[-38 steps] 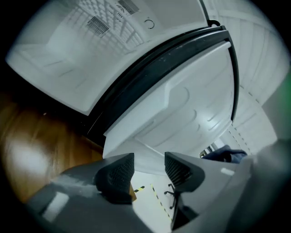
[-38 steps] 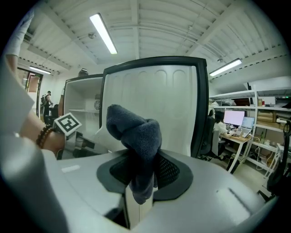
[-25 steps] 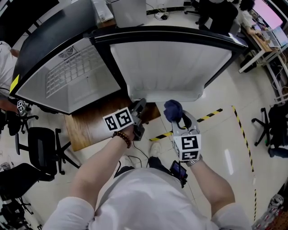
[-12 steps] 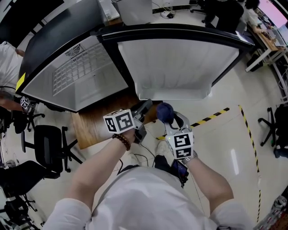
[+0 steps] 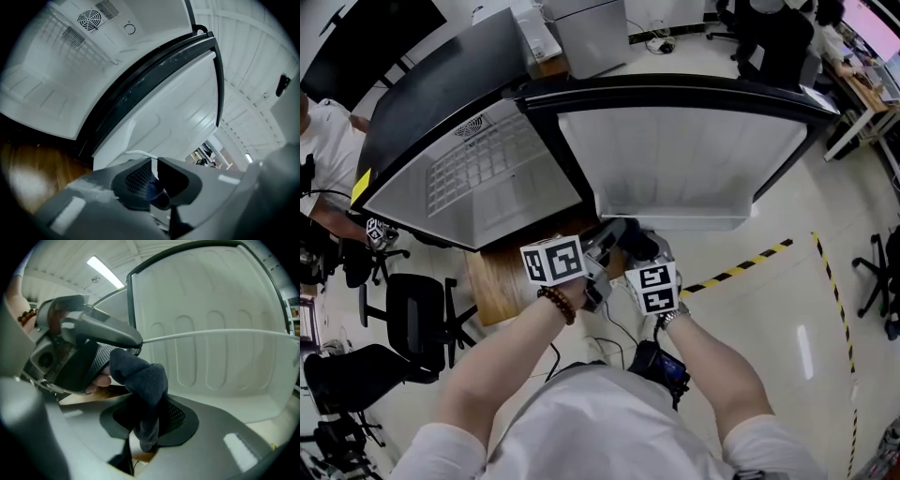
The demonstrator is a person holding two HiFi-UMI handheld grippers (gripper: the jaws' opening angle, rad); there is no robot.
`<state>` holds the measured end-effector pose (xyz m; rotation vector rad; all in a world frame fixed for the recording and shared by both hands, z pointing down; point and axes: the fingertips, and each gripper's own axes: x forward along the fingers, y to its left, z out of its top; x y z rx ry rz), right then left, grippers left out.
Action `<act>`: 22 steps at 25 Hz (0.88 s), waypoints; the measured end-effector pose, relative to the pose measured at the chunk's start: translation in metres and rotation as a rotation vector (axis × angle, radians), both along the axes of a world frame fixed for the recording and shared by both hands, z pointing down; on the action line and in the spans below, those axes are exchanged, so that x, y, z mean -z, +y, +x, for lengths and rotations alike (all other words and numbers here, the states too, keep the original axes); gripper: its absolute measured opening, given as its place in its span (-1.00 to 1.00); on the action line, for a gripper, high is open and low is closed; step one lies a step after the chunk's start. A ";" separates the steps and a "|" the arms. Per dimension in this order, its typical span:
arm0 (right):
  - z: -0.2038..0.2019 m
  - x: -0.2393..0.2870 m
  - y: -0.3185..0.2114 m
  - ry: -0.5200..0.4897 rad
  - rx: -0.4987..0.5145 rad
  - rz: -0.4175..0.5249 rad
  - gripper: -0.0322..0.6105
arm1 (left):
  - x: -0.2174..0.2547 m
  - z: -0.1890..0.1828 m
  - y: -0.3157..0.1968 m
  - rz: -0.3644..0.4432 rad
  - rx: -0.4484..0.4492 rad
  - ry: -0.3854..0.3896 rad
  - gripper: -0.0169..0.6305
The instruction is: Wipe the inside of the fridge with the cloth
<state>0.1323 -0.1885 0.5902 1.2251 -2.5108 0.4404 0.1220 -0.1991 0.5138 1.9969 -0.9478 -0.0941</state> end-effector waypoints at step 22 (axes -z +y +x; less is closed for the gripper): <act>0.046 -0.002 -0.058 0.025 -0.186 0.056 -0.58 | -0.005 -0.010 -0.001 -0.010 0.017 0.020 -0.93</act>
